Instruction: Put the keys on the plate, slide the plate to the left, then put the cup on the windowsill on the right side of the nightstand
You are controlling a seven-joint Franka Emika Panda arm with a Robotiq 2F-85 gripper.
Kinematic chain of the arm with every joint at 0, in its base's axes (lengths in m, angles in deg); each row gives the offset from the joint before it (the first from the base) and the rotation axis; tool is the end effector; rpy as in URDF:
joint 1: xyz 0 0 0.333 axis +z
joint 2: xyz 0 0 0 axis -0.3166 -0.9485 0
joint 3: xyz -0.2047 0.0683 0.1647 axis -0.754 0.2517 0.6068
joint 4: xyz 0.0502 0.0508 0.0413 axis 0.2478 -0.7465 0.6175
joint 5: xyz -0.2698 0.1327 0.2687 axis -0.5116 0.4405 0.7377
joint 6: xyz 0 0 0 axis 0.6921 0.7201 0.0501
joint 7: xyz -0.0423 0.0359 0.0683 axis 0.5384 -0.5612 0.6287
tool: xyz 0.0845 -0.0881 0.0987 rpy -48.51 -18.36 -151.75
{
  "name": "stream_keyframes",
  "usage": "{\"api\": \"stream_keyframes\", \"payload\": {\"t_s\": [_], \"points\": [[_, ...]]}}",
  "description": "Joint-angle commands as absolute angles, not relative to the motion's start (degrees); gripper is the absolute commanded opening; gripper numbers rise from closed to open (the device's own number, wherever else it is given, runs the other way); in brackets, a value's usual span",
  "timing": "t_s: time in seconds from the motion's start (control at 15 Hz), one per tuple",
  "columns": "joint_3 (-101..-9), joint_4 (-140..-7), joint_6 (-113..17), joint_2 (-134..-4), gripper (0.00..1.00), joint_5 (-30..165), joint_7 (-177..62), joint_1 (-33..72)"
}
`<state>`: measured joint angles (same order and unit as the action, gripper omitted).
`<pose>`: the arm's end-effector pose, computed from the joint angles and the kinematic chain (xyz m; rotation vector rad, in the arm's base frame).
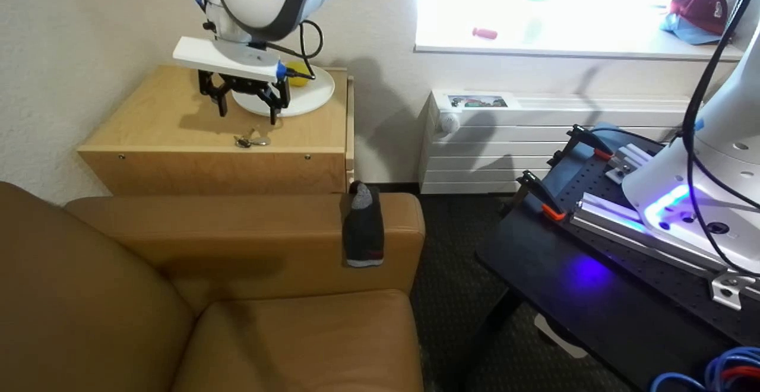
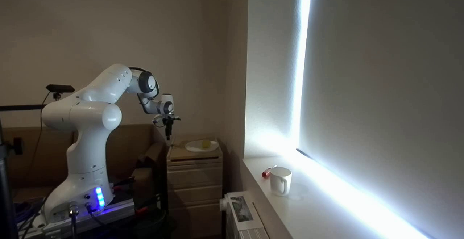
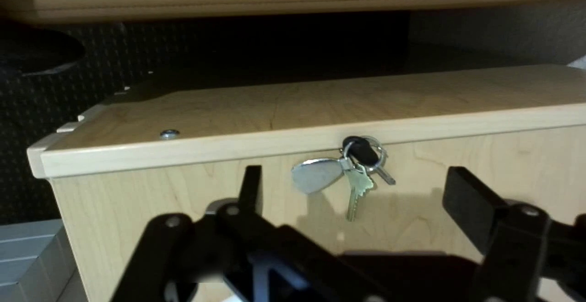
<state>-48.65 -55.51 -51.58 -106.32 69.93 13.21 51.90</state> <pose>0.6049 0.4292 0.1074 -2.7979 1.0358 -0.1139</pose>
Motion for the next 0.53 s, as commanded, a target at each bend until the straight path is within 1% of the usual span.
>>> {"api": "stream_keyframes", "payload": {"t_s": [0.0, 0.13, 0.2, 0.47], "points": [[-49.5, -53.4, -50.7, -109.2, 1.00, 69.4, 15.8, 52.9], [-49.7, -52.1, -52.6, -111.1, 1.00, 69.8, 17.9, 53.3], [-48.9, -54.6, -51.9, -109.0, 1.00, 69.9, 16.0, 52.6], [-49.4, -53.2, -51.6, -110.4, 1.00, 69.7, 17.3, 52.9]]}}
